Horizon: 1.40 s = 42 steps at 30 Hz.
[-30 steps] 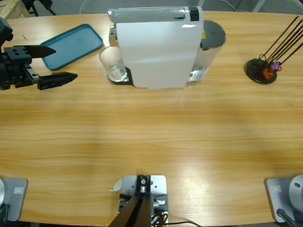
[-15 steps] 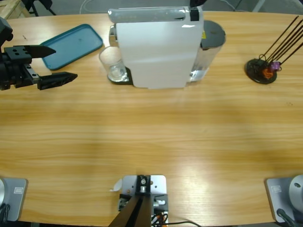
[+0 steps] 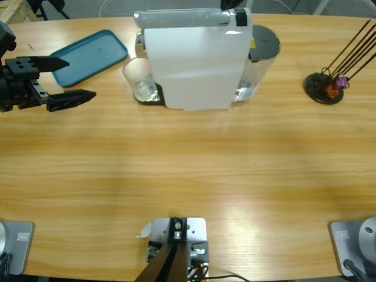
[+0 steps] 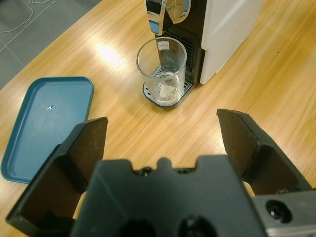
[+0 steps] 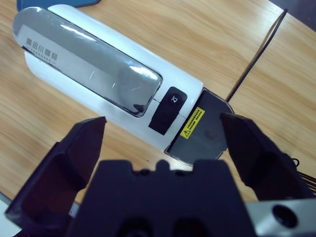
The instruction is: Pour coffee
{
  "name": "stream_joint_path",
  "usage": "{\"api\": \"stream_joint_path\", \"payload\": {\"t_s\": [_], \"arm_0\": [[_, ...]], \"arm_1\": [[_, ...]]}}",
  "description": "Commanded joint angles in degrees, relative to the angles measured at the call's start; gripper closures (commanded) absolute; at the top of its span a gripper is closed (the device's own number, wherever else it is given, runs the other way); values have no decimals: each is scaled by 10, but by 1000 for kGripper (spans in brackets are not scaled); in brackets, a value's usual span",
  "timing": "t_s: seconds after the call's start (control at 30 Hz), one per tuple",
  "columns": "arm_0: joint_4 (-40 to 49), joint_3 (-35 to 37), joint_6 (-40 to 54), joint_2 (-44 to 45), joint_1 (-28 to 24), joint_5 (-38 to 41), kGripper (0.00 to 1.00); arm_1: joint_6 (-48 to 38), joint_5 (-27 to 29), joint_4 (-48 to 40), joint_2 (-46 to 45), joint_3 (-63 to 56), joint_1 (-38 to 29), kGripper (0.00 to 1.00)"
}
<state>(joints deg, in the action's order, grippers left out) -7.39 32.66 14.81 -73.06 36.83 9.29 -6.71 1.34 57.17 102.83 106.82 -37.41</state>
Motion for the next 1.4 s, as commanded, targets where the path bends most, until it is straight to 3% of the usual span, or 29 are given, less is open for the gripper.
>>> {"api": "stream_joint_path", "payload": {"t_s": [0.03, 0.7, 0.77, 0.97, 1.27, 1.4], "arm_0": [[-4, -11, -9, -2, -4, 9, 32], [-7, -24, -13, 13, -9, -3, 32], [-3, -27, -12, 22, -9, -2, 32], [53, -12, -15, 72, -9, 5, 32], [54, -29, -23, 81, -9, 5, 32], [55, -30, -31, 94, -9, 4, 32]], "arm_1": [[-19, -5, 21, -19, 2, -7, 0], [-67, 29, 18, -137, -66, -59, 0], [-68, 25, -10, -165, -118, -59, 0], [-54, 2, -228, -337, -404, -74, 0], [1, 16, -224, -529, -595, -74, 0], [24, 12, -222, -535, -606, -74, 0]]}}
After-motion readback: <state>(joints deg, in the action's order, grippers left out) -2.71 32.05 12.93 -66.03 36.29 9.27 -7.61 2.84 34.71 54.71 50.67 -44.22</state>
